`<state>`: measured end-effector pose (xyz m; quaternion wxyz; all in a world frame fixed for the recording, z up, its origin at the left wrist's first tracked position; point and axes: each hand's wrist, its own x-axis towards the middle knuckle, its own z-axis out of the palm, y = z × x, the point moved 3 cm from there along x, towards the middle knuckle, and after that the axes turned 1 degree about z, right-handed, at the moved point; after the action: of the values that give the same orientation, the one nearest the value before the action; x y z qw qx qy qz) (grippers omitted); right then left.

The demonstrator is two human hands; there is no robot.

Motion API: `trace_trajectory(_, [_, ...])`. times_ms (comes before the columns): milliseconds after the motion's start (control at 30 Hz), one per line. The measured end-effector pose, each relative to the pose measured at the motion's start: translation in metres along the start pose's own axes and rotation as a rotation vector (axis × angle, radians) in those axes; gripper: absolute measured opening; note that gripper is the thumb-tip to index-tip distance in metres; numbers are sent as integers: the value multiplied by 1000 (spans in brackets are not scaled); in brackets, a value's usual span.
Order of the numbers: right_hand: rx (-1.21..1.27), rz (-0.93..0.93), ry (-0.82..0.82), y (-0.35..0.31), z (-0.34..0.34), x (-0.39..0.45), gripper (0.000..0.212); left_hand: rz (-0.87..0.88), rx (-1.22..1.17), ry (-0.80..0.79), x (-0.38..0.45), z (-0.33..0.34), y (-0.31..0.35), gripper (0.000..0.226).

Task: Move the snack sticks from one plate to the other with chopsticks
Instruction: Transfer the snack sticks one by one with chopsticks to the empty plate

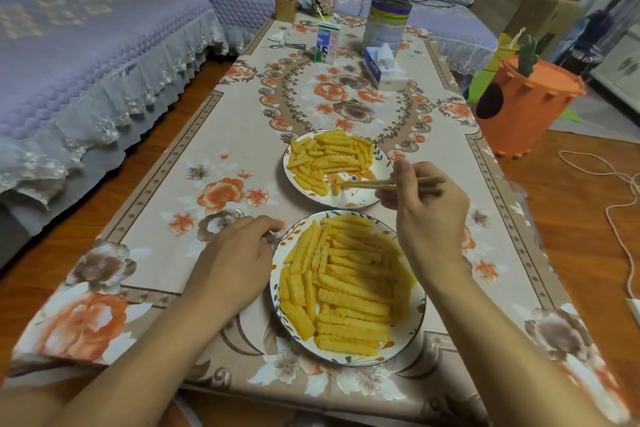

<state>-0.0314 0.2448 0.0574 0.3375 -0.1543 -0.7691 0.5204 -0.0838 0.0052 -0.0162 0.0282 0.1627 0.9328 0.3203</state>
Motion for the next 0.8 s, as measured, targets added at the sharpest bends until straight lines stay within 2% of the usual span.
trace_trajectory(100, [-87, -15, -34, -4, -2, 1, 37, -7, -8, 2, -1, -1, 0, 40])
trace_trajectory(200, [-45, 36, -20, -23, -20, 13, 38, -15, -15, -4, -2, -3, 0, 41])
trace_trajectory(400, [31, 100, -171, -65, -69, 33, 41, -18, -10, -5, -2, -2, 2, 41])
trace_trajectory(633, [-64, 95, -284, -63, -66, 29, 38, 2, -3, -4, -2, -1, 3, 41])
trace_trajectory(800, [13, 120, -193, -63, -72, 35, 38, 1, -11, -3, -2, -2, 3, 41])
